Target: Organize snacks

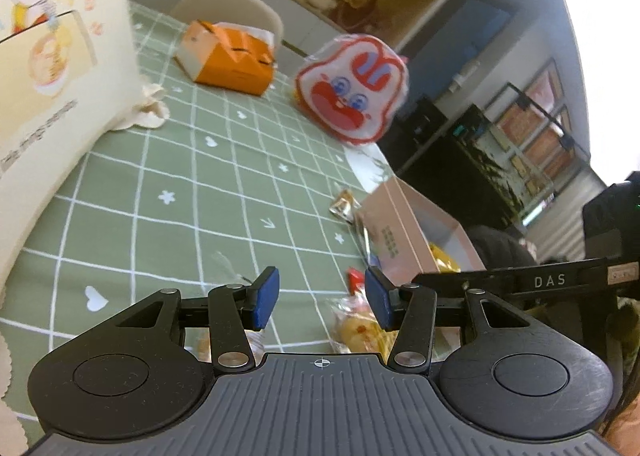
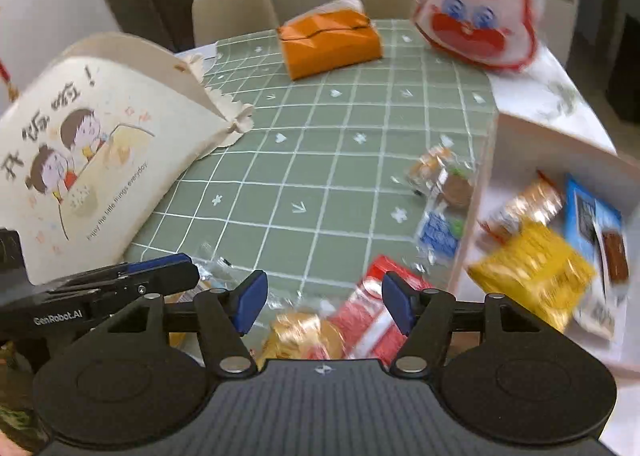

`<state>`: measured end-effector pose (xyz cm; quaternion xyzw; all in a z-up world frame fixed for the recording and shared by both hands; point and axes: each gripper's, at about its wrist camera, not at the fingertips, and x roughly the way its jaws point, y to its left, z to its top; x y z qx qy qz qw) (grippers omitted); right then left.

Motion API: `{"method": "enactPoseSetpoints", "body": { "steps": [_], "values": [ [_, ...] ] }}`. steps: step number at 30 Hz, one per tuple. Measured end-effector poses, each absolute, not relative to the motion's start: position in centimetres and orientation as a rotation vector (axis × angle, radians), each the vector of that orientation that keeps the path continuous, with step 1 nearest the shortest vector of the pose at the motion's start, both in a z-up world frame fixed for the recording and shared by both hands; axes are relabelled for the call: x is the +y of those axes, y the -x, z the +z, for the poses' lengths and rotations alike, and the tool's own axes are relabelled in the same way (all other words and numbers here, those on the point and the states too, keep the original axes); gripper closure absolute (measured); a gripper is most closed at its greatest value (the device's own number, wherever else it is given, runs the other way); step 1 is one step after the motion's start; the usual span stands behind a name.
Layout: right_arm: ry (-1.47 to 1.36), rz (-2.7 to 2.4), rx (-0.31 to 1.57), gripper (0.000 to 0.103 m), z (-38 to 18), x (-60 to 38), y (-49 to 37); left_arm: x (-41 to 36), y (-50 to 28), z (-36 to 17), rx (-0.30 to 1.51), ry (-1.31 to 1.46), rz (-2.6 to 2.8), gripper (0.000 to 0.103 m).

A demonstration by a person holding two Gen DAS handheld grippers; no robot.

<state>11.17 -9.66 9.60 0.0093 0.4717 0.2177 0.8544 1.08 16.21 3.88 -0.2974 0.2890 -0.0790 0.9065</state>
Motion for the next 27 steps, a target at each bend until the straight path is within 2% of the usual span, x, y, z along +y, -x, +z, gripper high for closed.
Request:
{"method": "enactPoseSetpoints", "body": {
  "steps": [4, 13, 20, 27],
  "values": [
    [-0.064, 0.426, 1.045, 0.039, 7.3, -11.1, -10.7, 14.8, -1.3, 3.9, 0.615, 0.554, -0.209, 0.050],
    [-0.084, 0.428, 0.816, 0.039, 7.9, -16.2, -4.8, 13.6, -4.8, 6.4, 0.644, 0.540, -0.276, 0.050],
    [-0.025, 0.410, 0.688, 0.039, 4.5, -18.4, -0.2, 8.2, -15.9, 8.5, 0.748, 0.286, -0.247, 0.050],
    [-0.169, 0.468, 0.629, 0.039, 1.9, -20.6, 1.2, 5.6, -25.9, 5.2, 0.826, 0.217, -0.165, 0.050]
  ]
}}
